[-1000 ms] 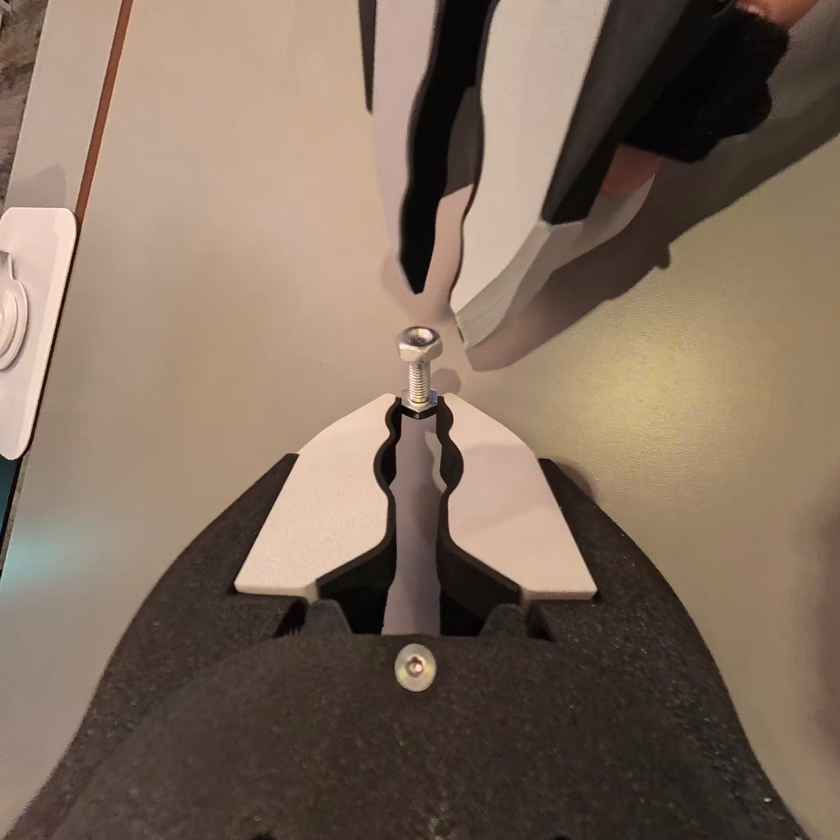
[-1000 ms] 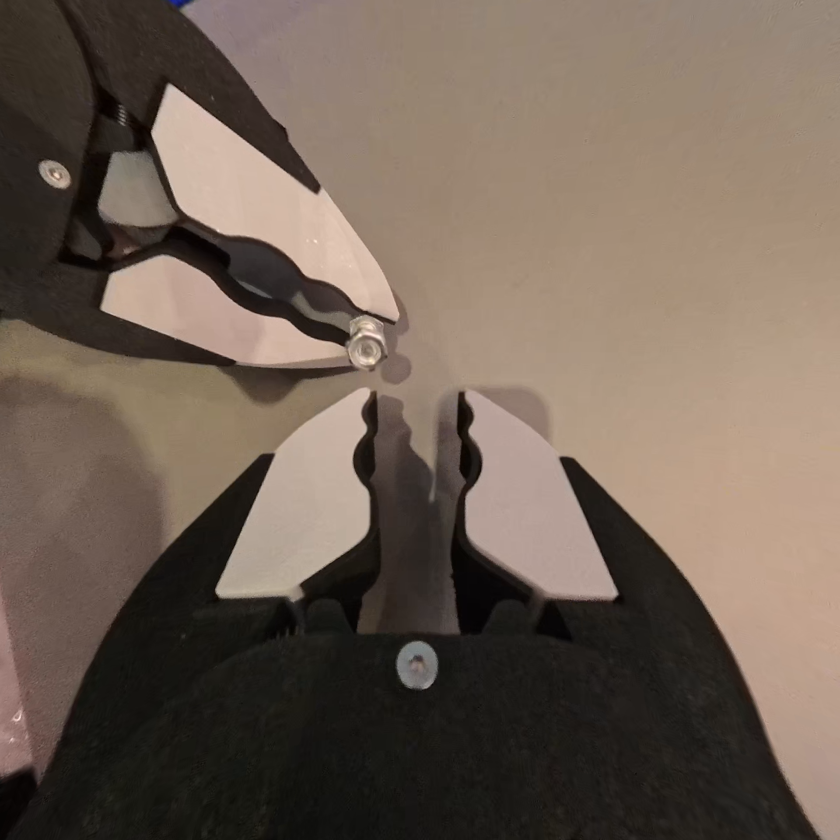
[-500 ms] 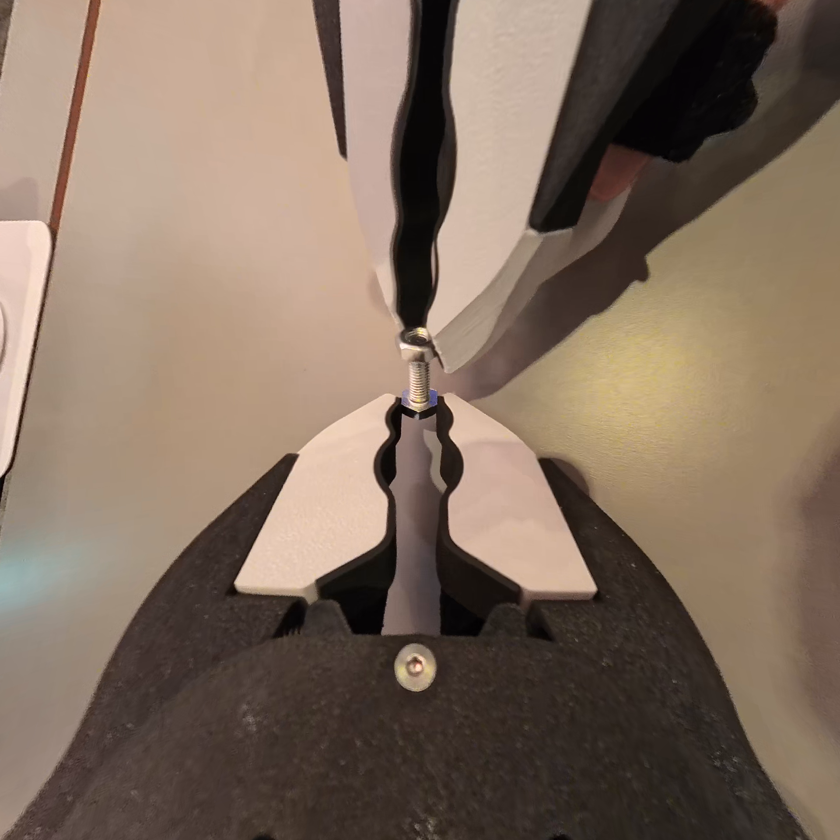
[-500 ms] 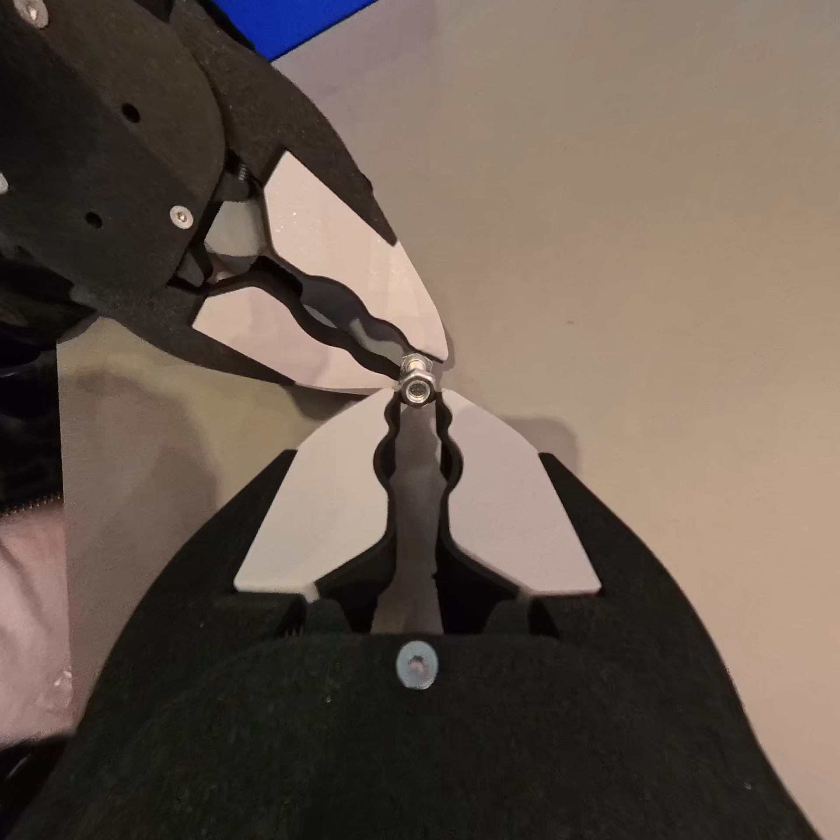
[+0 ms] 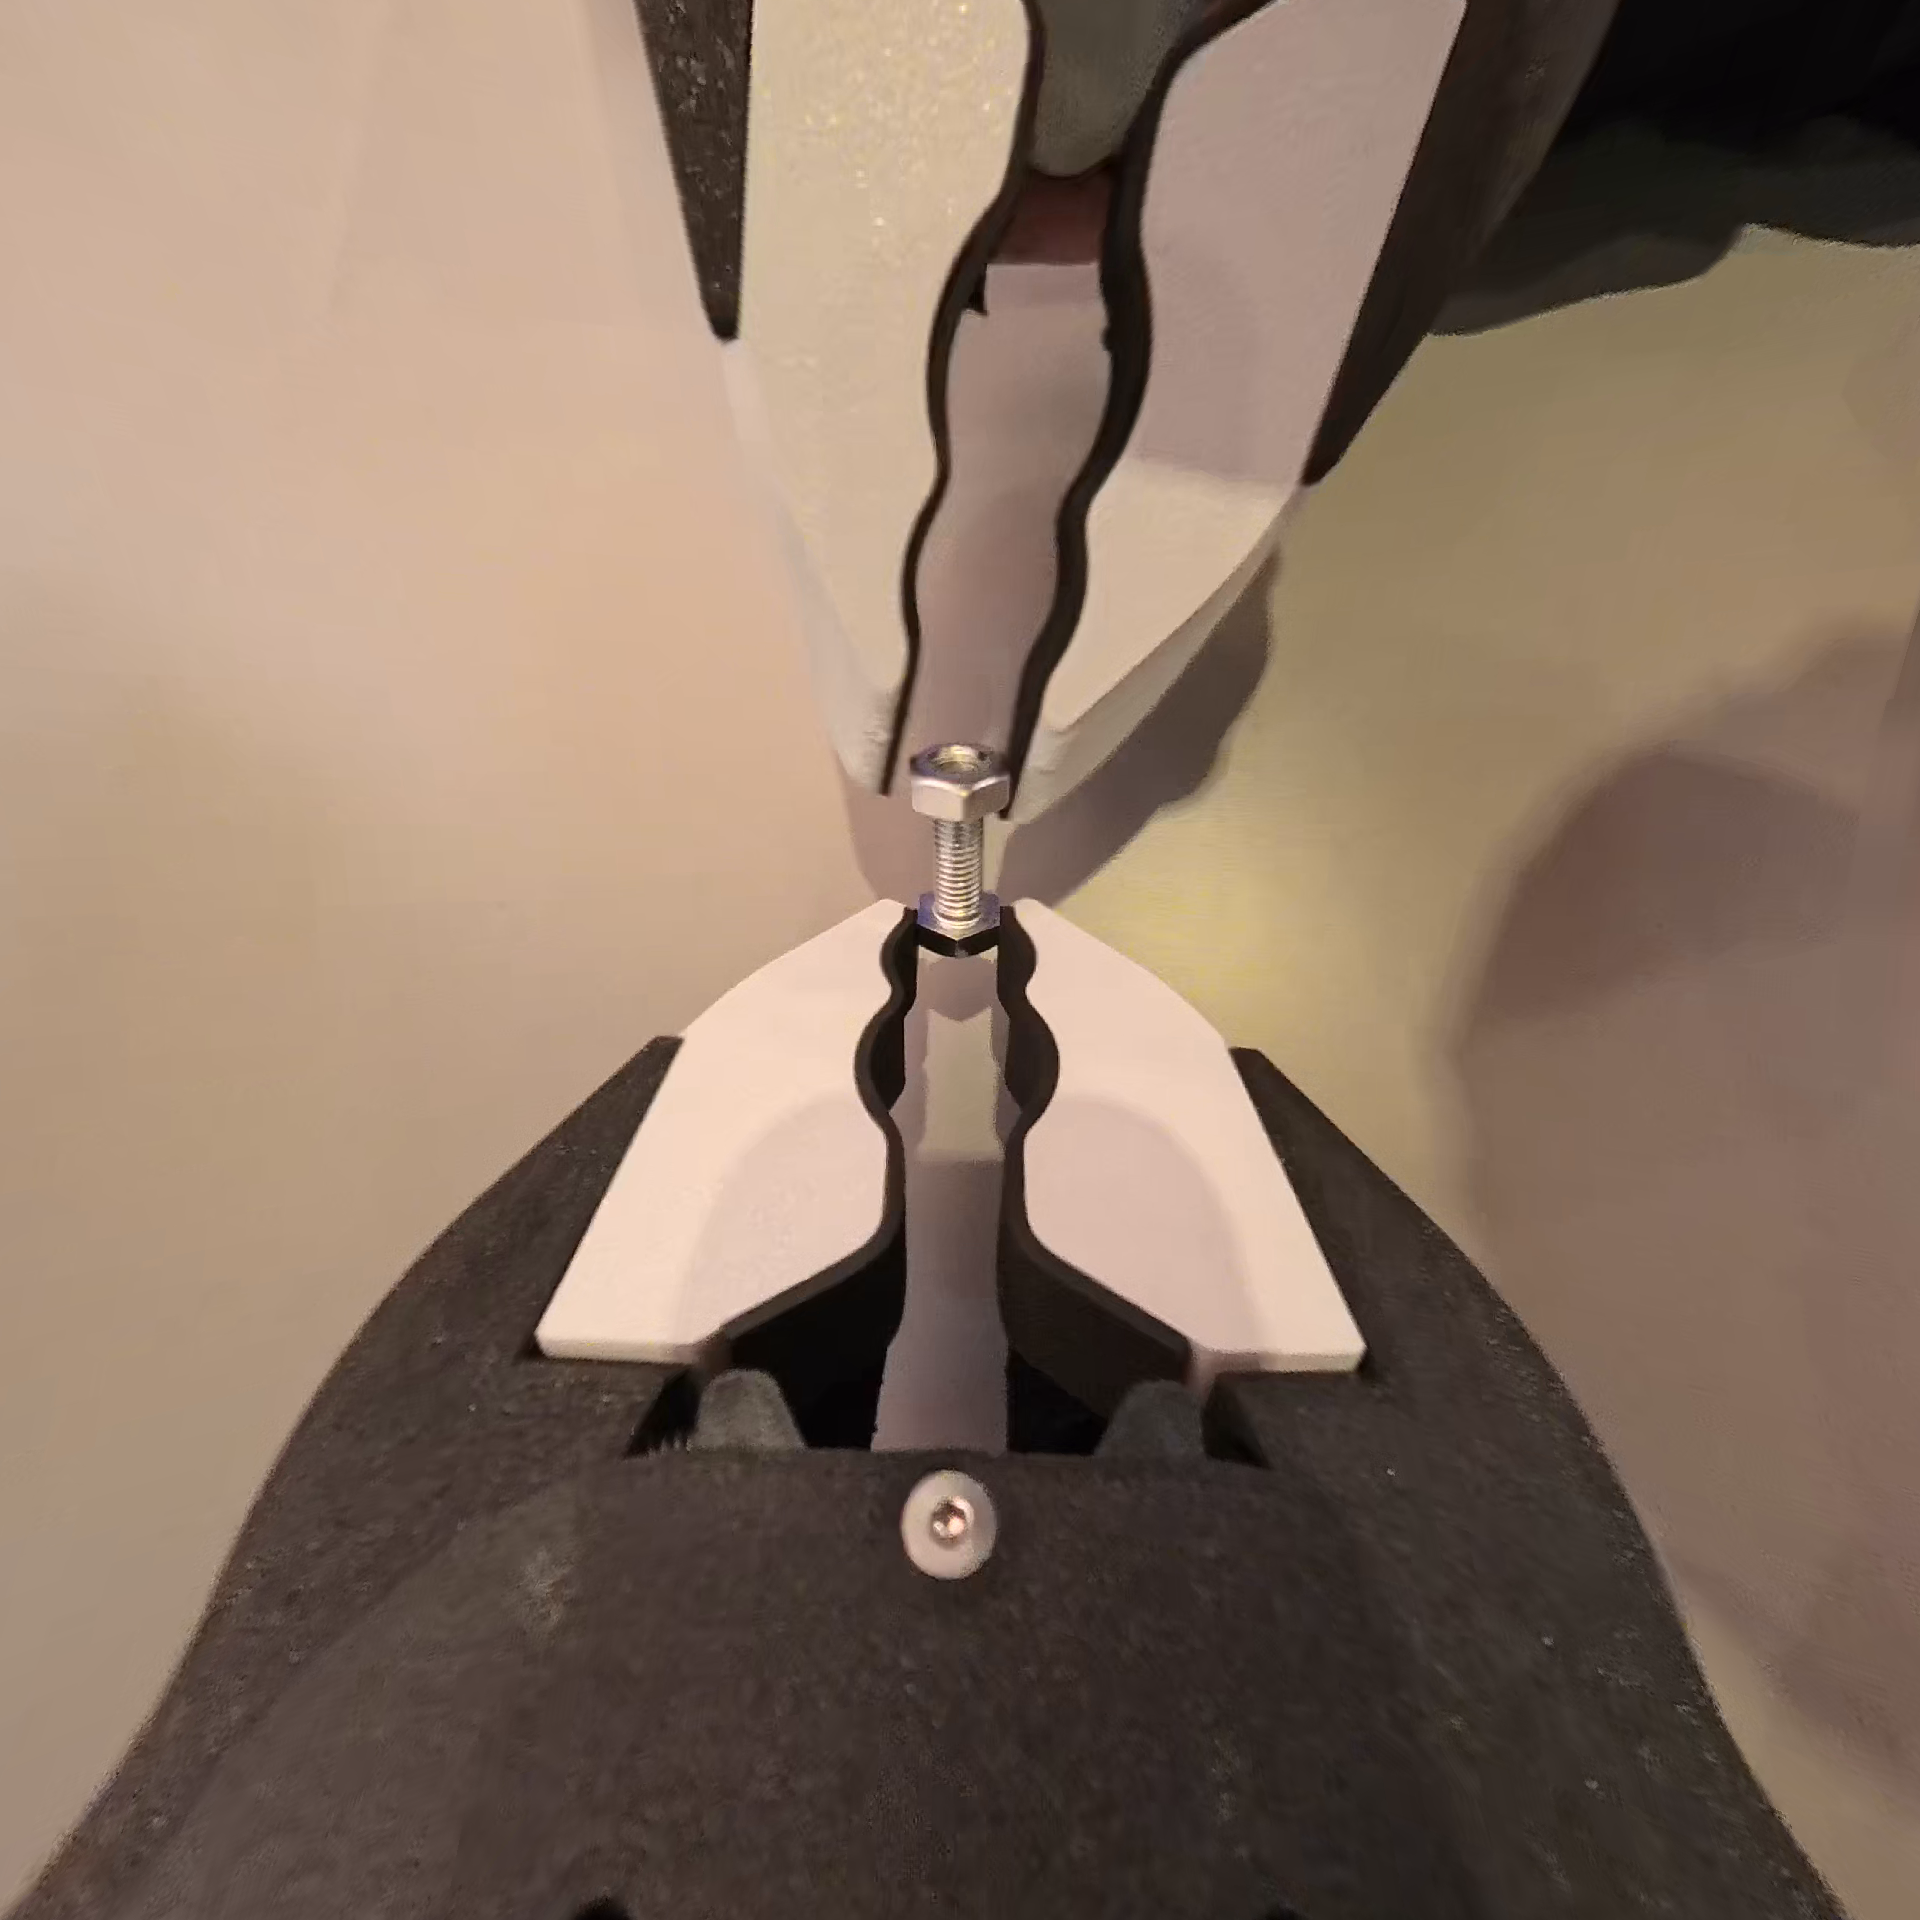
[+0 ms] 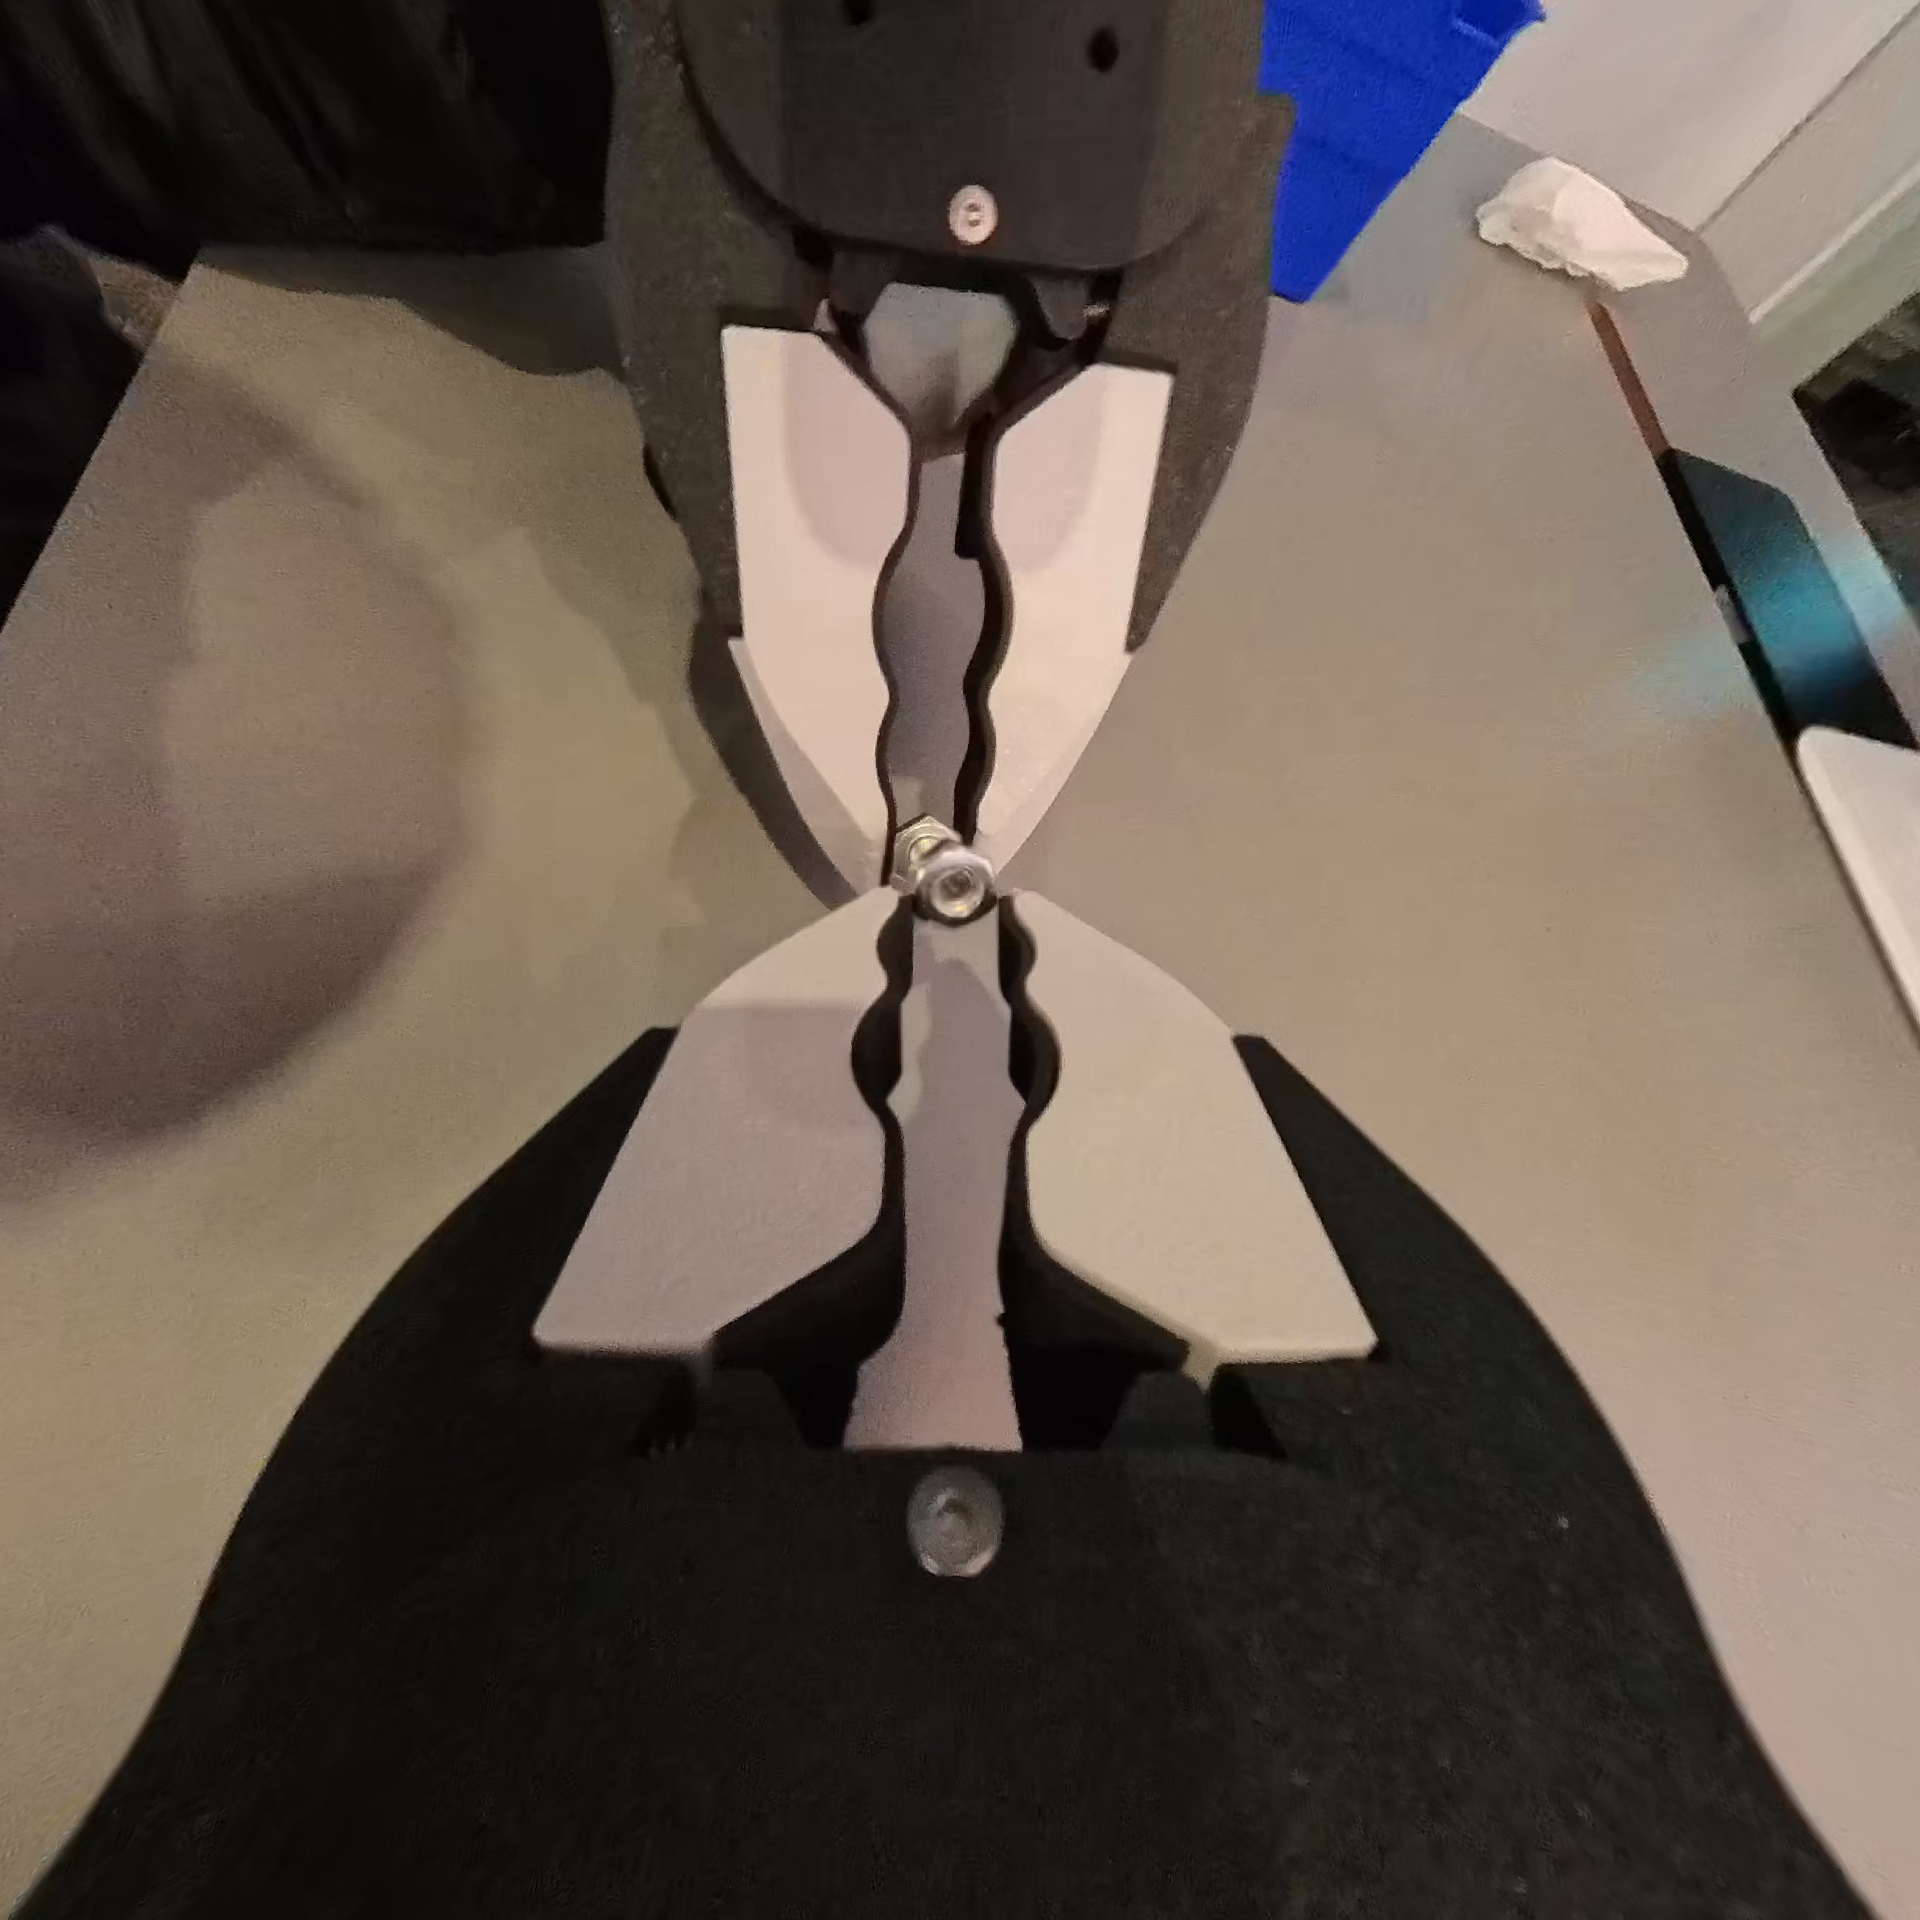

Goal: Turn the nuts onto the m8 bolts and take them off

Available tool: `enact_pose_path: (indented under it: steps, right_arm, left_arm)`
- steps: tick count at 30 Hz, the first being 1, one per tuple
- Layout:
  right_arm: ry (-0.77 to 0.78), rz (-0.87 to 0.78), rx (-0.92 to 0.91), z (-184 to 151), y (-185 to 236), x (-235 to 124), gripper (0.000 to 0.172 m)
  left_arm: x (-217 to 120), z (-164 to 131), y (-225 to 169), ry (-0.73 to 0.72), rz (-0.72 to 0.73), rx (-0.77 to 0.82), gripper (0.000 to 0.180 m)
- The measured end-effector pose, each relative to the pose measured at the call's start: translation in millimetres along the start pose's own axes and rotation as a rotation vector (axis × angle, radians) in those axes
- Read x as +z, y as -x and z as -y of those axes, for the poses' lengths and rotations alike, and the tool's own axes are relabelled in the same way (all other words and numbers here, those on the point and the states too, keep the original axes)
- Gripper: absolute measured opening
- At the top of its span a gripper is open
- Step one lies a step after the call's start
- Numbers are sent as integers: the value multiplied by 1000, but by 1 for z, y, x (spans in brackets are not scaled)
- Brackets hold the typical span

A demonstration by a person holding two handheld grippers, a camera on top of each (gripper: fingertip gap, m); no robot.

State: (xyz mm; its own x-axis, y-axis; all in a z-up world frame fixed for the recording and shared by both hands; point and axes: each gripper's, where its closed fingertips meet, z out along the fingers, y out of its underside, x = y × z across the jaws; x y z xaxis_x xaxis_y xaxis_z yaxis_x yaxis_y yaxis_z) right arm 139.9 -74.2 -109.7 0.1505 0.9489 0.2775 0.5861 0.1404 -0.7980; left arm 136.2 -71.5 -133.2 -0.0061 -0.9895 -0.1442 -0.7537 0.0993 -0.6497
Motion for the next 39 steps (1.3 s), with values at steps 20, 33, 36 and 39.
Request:
enact_pose_path:
  steps: [20, 33, 36, 39]
  right_arm:
    - [10, 51, 307, -4, -14, 7, 14]
    - [-41, -56, 529, -7, -31, 3, 34]
    - [-60, 7, 743, -7, -29, 10, 37]
    - [-12, -16, 779, -14, -30, 14, 31]
  left_arm:
    - [4, -8, 19, 49, 122, -14, 14]
    - [6, -12, 30, 91, 229, 33, 14]
    - [7, -13, 33, 104, 252, 43, 14]
    - [6, -14, 35, 110, 268, 44, 14]
